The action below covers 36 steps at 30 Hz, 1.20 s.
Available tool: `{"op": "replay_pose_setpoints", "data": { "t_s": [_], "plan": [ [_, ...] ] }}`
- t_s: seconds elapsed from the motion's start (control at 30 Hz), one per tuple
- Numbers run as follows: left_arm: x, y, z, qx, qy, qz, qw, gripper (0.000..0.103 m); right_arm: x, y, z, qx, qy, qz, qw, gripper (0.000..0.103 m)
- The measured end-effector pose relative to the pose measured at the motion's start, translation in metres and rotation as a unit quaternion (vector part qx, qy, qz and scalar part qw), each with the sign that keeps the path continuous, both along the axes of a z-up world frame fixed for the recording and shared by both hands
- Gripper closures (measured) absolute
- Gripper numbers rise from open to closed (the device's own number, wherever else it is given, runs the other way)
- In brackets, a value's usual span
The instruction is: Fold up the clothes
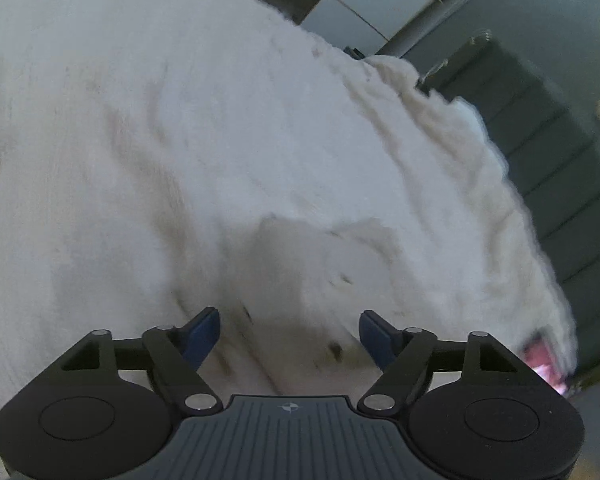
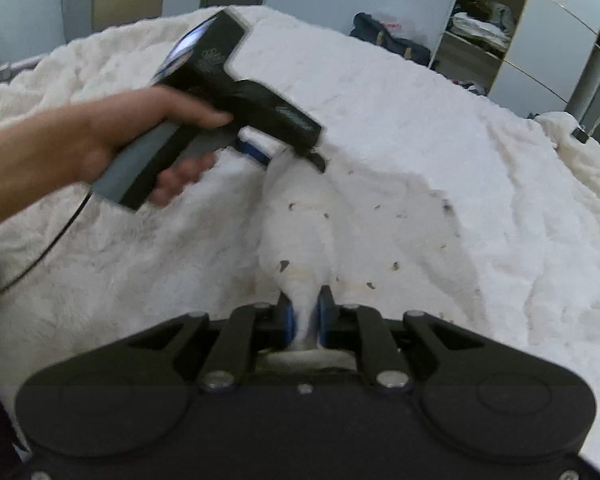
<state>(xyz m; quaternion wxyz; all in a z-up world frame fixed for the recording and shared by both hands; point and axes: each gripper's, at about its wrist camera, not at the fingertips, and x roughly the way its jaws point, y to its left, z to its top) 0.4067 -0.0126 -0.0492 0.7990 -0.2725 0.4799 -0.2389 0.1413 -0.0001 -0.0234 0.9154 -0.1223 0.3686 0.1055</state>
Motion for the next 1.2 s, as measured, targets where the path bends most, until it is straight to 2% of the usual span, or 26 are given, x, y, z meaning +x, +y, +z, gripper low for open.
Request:
{"op": "replay_pose_setpoints", "data": {
  "t_s": [0.03,0.07,0.2,0.27,0.3,0.33,0.37,0.4,0.43,0.53,0.6,0.7,0.73,0.77,0.83,0.9,0.93,1.0,1.03,1.07,1.1,1.17,1.2],
  "plan": [
    [-0.001,0.0,-0.005,-0.036,0.024,-0.002,0.9991,0.031,-0.002,-0.005,0.004,0.008,-0.002,-0.001,1.0,0.093],
    [-0.001,-0.002,-0.008,-0.056,0.038,-0.005,0.9977,0.031,-0.002,-0.011,0.009,0.012,-0.008,-0.003,1.0,0.093],
    [-0.001,0.0,-0.021,-0.111,0.08,0.01,0.9906,0.031,-0.001,-0.029,0.024,0.029,-0.023,-0.004,0.999,0.093],
    [0.01,-0.004,-0.033,-0.142,0.097,0.034,0.9845,0.032,-0.003,-0.036,0.03,0.035,-0.031,0.001,0.999,0.093],
    [0.01,-0.001,-0.033,-0.146,0.098,0.045,0.9833,0.04,-0.003,-0.039,0.032,0.038,-0.035,0.002,0.999,0.093],
    [0.015,-0.001,-0.034,-0.156,0.099,0.065,0.9807,0.067,-0.004,-0.042,0.035,0.041,-0.039,0.004,0.998,0.093],
    [0.017,-0.001,-0.033,-0.164,0.098,0.074,0.9789,0.076,-0.003,-0.046,0.035,0.047,-0.038,0.004,0.998,0.093],
    [0.02,-0.005,-0.027,-0.158,0.089,0.067,0.9811,0.077,-0.002,-0.049,0.035,0.053,-0.037,0.003,0.998,0.093],
    [0.032,-0.017,-0.014,-0.137,0.07,0.053,0.9867,0.079,0.0,-0.052,0.035,0.059,-0.036,0.003,0.998,0.093],
    [0.054,-0.032,0.018,-0.103,0.04,0.022,0.9936,0.08,0.004,-0.046,0.041,0.041,-0.052,0.013,0.998,0.093],
    [0.071,-0.038,0.04,-0.086,0.024,0.002,0.996,0.08,0.008,-0.034,0.05,0.03,-0.072,0.021,0.997,0.093],
    [0.102,-0.04,0.079,-0.041,-0.02,-0.037,0.9983,0.08,0.015,-0.011,0.06,0.013,-0.092,0.033,0.995,0.093],
    [0.112,-0.036,0.088,-0.022,-0.031,-0.045,0.9982,0.08,0.023,0.015,0.06,-0.02,-0.102,0.049,0.993,0.093],
    [0.119,-0.031,0.095,-0.006,-0.04,-0.051,0.9979,0.08,0.027,0.028,0.059,-0.029,-0.104,0.057,0.993,0.094],
    [0.123,-0.004,0.096,0.035,-0.056,-0.044,0.9968,0.08,0.038,0.061,0.048,-0.034,-0.105,0.074,0.991,0.094],
    [0.123,0.028,0.076,0.082,-0.055,-0.018,0.9949,0.079,0.049,0.094,0.033,-0.037,-0.105,0.092,0.99,0.094],
    [0.122,0.042,0.065,0.104,-0.051,-0.003,0.9933,0.077,0.056,0.116,0.016,-0.034,-0.099,0.1,0.989,0.094],
    [0.118,0.071,0.03,0.152,-0.026,0.035,0.9875,0.066,0.064,0.147,-0.009,-0.03,-0.091,0.114,0.989,0.093],
    [0.116,0.082,0.016,0.169,-0.015,0.051,0.9842,0.05,0.066,0.165,-0.025,-0.032,-0.085,0.123,0.988,0.091],
    [0.115,0.089,0.01,0.173,-0.01,0.063,0.9829,0.04,0.066,0.187,-0.049,-0.025,-0.072,0.137,0.988,0.084],
    [0.109,0.101,0.003,0.165,-0.007,0.087,0.9825,0.037,0.065,0.192,-0.053,-0.022,-0.067,0.141,0.988,0.073],
    [0.096,0.123,0.004,0.124,-0.02,0.137,0.9827,0.033,0.054,0.209,-0.074,0.007,-0.032,0.171,0.985,0.058],
    [0.089,0.126,0.014,0.13,-0.035,0.155,0.9787,0.031,0.047,0.207,-0.072,0.025,-0.028,0.186,0.982,0.053]
  ]
}}
